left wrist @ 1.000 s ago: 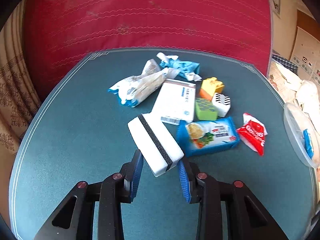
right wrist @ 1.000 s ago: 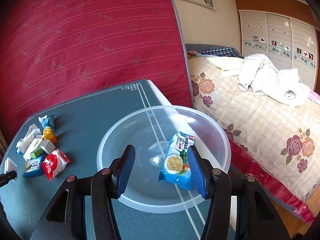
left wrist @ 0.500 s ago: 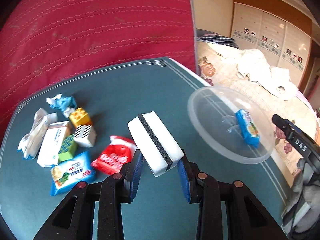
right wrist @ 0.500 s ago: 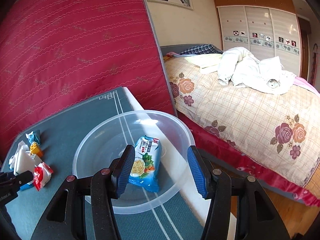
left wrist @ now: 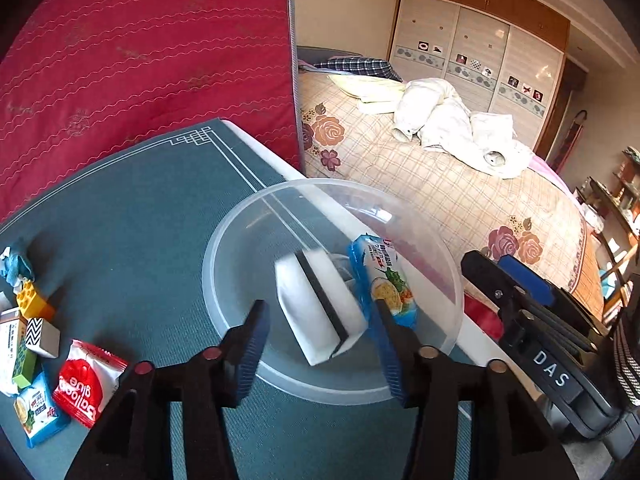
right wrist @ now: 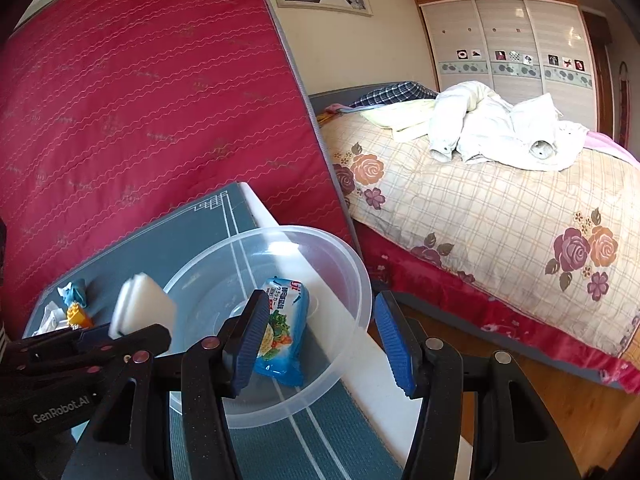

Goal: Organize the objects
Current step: 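Carry the white sponge with the left gripper and release it into the bowl, then move the left gripper back over the table toward the second cracker packet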

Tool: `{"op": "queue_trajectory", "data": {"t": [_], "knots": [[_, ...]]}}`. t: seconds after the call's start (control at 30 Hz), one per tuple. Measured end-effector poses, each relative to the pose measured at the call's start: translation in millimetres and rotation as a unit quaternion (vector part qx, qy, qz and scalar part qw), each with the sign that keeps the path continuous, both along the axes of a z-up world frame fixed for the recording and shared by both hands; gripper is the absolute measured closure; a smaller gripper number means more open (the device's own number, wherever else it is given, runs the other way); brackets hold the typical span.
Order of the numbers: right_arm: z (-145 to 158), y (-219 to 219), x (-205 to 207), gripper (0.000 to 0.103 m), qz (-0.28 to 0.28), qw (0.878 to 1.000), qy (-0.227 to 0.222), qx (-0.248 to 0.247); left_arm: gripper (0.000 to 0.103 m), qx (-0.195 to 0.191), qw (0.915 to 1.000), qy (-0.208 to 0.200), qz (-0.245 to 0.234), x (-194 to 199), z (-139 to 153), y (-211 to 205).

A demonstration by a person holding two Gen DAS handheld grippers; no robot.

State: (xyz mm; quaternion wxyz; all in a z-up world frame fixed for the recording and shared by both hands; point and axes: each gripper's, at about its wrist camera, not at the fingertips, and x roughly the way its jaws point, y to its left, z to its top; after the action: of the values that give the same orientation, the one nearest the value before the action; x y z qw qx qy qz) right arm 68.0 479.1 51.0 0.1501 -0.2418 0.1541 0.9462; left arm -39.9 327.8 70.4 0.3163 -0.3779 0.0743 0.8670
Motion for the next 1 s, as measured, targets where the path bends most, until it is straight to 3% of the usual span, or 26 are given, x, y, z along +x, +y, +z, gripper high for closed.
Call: {"op": "queue_trajectory", "data": {"t": [0.5,0.93,1.0], "knots": [[-3.1,-15.0,-2.9,0.043,0.013,1.0,-0.007,0.012,0.016,-0.031,0.9961,0.018,0.08,5.6,-8.0,-55.9],[2.6,-48.9,1.0,0.043,0.04,0.998,-0.003,0.053,0.014,-0.042,0.9902,0.027,0.13,7.0,-8.3,-111.4],[3.5,-54.6,1.4,0.041,0.047,0.997,-0.003,0.055,0.007,-0.042,0.9881,0.026,0.146,4.9,-9.2,-124.7]]}}
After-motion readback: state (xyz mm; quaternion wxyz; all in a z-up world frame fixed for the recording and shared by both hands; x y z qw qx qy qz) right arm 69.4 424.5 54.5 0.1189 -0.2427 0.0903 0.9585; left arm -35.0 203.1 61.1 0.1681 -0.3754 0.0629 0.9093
